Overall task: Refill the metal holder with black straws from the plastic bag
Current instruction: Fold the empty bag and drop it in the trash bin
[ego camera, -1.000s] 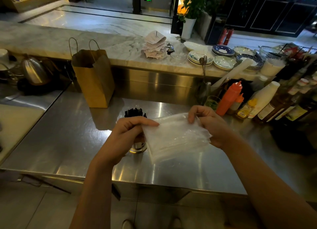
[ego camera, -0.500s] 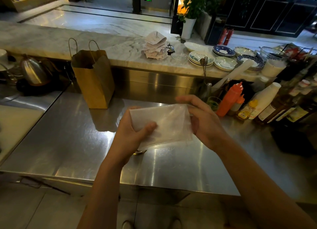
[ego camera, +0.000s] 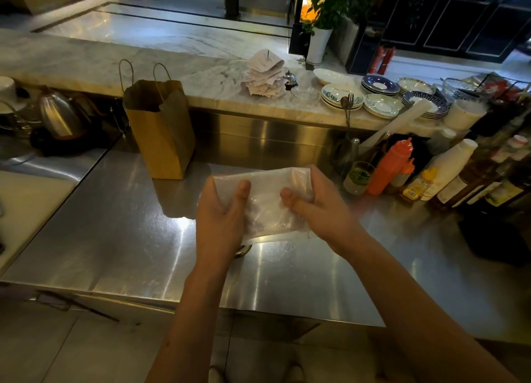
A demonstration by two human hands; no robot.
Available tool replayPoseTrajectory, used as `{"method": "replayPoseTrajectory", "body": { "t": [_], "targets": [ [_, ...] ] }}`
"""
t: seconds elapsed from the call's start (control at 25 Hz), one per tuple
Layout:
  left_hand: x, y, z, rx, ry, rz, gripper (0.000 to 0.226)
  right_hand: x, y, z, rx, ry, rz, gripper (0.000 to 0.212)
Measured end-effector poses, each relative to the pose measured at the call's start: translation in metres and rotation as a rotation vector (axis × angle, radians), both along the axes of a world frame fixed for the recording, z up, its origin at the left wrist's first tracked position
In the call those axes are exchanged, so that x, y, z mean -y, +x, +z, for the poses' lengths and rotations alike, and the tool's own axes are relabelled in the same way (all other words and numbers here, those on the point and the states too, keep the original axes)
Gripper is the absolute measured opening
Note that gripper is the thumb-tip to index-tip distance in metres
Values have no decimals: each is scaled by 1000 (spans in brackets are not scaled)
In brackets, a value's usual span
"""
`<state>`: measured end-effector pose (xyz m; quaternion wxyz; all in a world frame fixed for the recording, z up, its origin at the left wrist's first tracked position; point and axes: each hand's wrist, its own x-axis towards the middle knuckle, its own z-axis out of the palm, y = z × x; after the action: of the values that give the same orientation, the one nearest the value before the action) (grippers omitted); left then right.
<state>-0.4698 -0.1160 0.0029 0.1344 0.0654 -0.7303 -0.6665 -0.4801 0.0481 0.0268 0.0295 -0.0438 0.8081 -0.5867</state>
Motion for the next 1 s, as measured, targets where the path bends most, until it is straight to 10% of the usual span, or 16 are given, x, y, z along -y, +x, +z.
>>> {"method": "replayPoseTrajectory", "body": {
  "t": [0.2, 0.44, 1.0],
  "targets": [
    [12, -1, -1, -99, -100, 92, 19, 38, -2, -4, 178, -157, -180, 38],
    [50, -3, 1, -134, -74, 183, 20, 86, -17, -16, -157, 44, -208, 21],
    [152, 44, 19, -166, -135, 756, 6, 222, -34, -11, -433, -109, 310, 18]
  ]
}}
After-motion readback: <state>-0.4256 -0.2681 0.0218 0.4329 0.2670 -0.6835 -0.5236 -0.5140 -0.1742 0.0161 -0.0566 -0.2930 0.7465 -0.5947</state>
